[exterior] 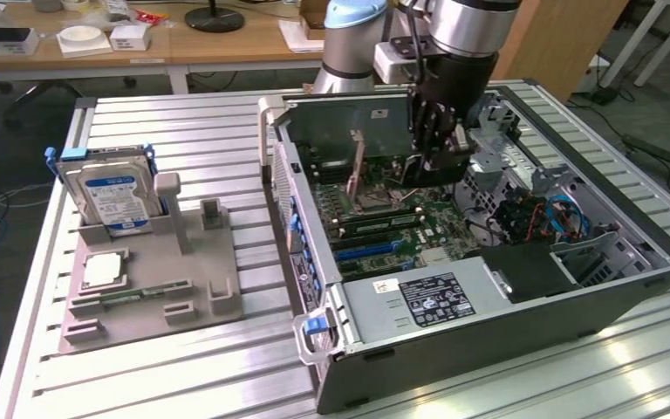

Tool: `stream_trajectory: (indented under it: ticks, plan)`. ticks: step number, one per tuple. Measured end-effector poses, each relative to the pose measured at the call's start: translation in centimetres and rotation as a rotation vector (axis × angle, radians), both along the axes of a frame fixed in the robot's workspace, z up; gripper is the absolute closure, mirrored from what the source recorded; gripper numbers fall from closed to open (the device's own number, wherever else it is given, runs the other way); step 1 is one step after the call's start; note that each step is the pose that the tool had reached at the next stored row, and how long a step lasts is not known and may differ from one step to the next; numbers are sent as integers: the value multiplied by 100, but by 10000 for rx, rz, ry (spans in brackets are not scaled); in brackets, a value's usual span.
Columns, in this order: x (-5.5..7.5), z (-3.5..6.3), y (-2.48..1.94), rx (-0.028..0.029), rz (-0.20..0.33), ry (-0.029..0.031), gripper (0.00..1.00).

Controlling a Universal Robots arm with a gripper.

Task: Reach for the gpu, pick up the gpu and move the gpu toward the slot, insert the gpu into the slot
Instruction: 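Insert the gpu into the slot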

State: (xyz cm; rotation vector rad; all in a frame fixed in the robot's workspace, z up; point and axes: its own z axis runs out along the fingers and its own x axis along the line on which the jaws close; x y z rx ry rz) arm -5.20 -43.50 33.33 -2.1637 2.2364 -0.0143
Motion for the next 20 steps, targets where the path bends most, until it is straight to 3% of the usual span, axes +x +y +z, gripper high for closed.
stream_trajectory:
  ticks: [4, 13, 20]
  plan:
    - [-2, -30, -1, -2, 427, 0, 73]
    - [-150, -94, -4, -2, 442, 1, 73]
    - [-167, -116, -131, -2, 440, 1, 73]
